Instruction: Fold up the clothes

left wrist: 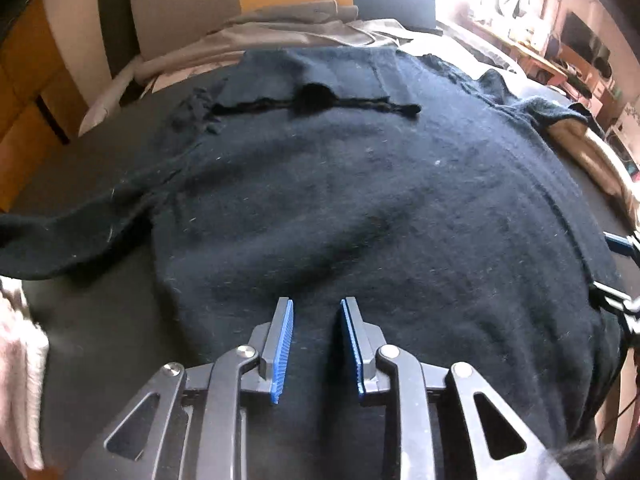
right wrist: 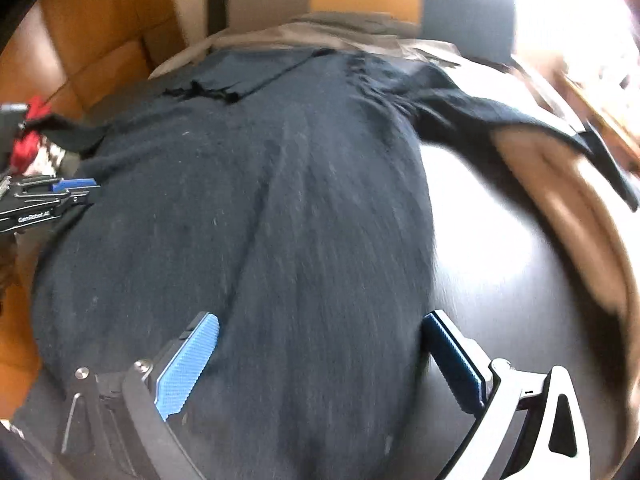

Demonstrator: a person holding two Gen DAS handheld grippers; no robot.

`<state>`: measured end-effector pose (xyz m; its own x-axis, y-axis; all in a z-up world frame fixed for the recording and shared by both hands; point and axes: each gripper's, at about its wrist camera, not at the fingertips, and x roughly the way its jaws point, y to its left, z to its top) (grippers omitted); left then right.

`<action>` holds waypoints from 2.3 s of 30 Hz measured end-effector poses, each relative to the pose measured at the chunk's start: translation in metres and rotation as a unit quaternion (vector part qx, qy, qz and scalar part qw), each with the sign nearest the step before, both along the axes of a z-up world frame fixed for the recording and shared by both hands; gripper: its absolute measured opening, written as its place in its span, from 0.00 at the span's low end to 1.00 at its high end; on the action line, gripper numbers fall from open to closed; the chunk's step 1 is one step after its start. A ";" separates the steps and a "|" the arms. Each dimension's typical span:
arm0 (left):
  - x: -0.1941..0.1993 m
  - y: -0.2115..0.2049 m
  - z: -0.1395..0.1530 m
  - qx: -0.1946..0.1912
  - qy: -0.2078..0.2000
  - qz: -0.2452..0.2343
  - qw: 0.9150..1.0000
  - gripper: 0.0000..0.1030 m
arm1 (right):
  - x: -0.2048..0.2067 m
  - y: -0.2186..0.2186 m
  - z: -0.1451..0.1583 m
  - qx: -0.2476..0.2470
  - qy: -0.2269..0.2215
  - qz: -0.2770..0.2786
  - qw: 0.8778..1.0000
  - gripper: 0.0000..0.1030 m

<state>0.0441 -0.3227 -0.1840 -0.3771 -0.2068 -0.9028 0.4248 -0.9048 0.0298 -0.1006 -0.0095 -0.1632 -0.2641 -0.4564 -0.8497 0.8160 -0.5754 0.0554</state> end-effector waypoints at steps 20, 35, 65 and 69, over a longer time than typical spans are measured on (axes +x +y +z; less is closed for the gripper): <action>0.010 -0.031 0.029 0.018 0.073 -0.016 0.997 0.25 | 0.006 -0.041 0.067 0.000 0.063 0.095 0.994 0.85; -0.046 -0.085 0.002 0.211 0.131 0.003 0.969 0.25 | -0.064 -0.069 0.013 0.008 0.023 0.021 0.999 0.89; -0.181 -0.120 0.004 0.200 0.140 -0.097 0.965 0.03 | -0.138 -0.169 0.011 -0.224 -0.337 0.019 0.914 0.98; -0.185 -0.128 0.014 0.277 0.181 -0.106 0.938 0.03 | -0.143 -0.190 0.005 -0.242 -0.352 0.046 0.903 0.98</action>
